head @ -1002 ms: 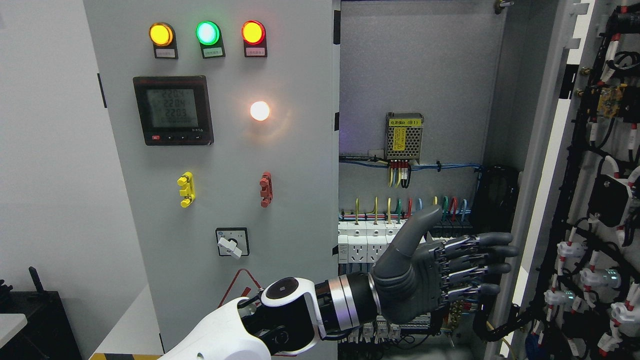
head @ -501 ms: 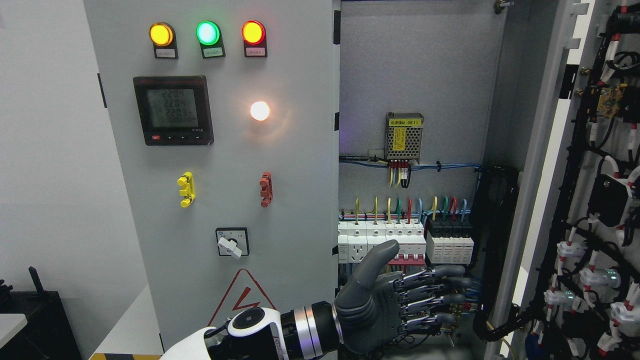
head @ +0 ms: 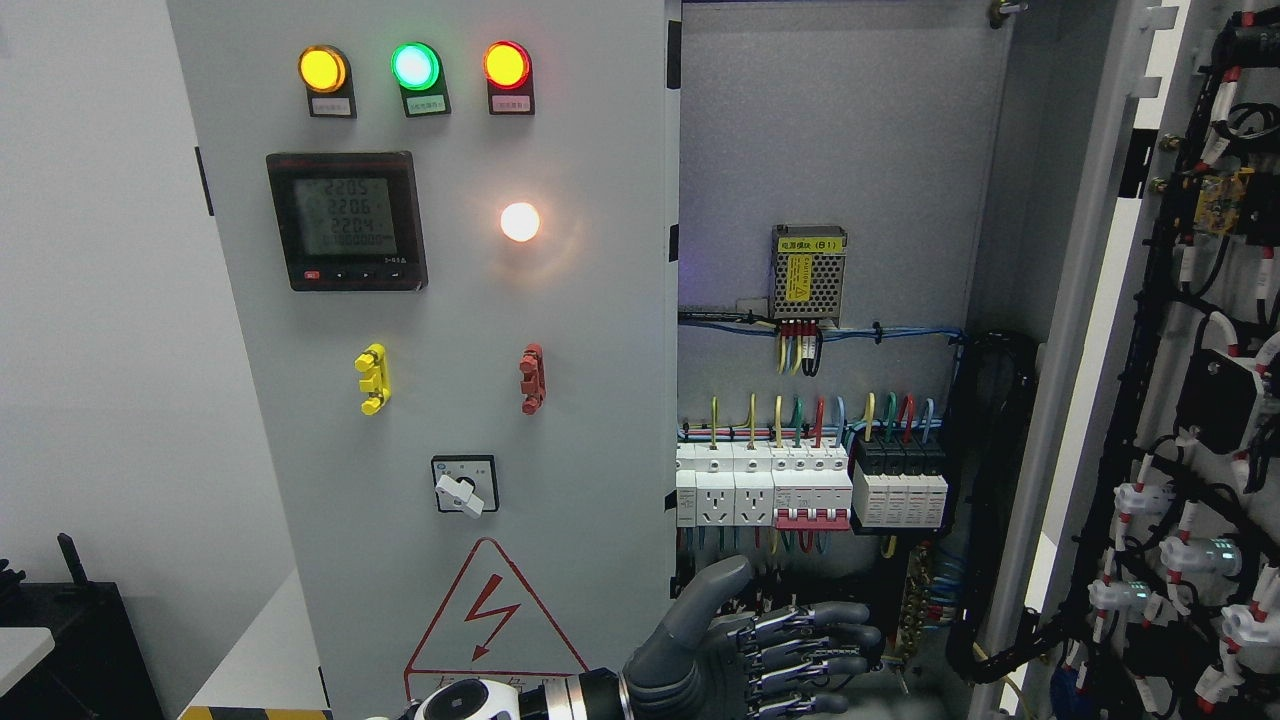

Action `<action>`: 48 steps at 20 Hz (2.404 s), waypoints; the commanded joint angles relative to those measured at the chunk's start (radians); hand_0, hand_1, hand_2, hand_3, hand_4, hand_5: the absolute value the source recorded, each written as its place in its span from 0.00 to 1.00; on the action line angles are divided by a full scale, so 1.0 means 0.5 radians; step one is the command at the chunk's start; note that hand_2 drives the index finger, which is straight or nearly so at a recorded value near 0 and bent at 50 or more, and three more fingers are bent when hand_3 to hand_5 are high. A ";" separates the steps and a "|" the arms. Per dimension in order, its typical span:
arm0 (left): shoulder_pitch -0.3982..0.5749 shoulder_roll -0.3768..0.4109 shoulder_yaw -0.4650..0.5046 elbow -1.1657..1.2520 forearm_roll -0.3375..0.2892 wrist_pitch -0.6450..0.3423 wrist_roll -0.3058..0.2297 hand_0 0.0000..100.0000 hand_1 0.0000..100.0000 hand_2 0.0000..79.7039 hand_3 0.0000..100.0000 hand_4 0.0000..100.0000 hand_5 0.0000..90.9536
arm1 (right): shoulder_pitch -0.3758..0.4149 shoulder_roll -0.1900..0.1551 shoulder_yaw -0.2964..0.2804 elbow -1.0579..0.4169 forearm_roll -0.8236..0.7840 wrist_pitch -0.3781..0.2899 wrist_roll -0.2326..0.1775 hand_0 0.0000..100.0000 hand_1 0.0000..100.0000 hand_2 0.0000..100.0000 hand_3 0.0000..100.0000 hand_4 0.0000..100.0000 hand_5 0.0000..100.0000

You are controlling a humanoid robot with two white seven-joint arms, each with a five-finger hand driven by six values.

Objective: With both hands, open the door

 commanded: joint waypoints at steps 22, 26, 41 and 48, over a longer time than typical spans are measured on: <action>0.556 0.713 0.021 -0.127 -0.084 -0.039 -0.016 0.00 0.00 0.00 0.00 0.04 0.00 | 0.000 0.000 0.000 -0.002 0.000 0.000 0.000 0.00 0.00 0.00 0.00 0.00 0.00; 0.654 0.833 0.024 -0.127 -0.084 -0.045 -0.016 0.00 0.00 0.00 0.00 0.04 0.00 | 0.000 0.000 0.000 0.001 0.000 0.000 0.000 0.00 0.00 0.00 0.00 0.00 0.00; 1.246 1.342 0.030 -0.112 -0.106 -0.370 -0.172 0.00 0.00 0.00 0.00 0.04 0.00 | 0.000 0.000 0.000 -0.002 0.000 0.000 0.000 0.00 0.00 0.00 0.00 0.00 0.00; 1.660 1.394 0.033 -0.032 -0.314 -0.664 -0.169 0.00 0.00 0.00 0.00 0.04 0.00 | 0.000 0.000 0.000 -0.002 0.000 0.000 0.000 0.00 0.00 0.00 0.00 0.00 0.00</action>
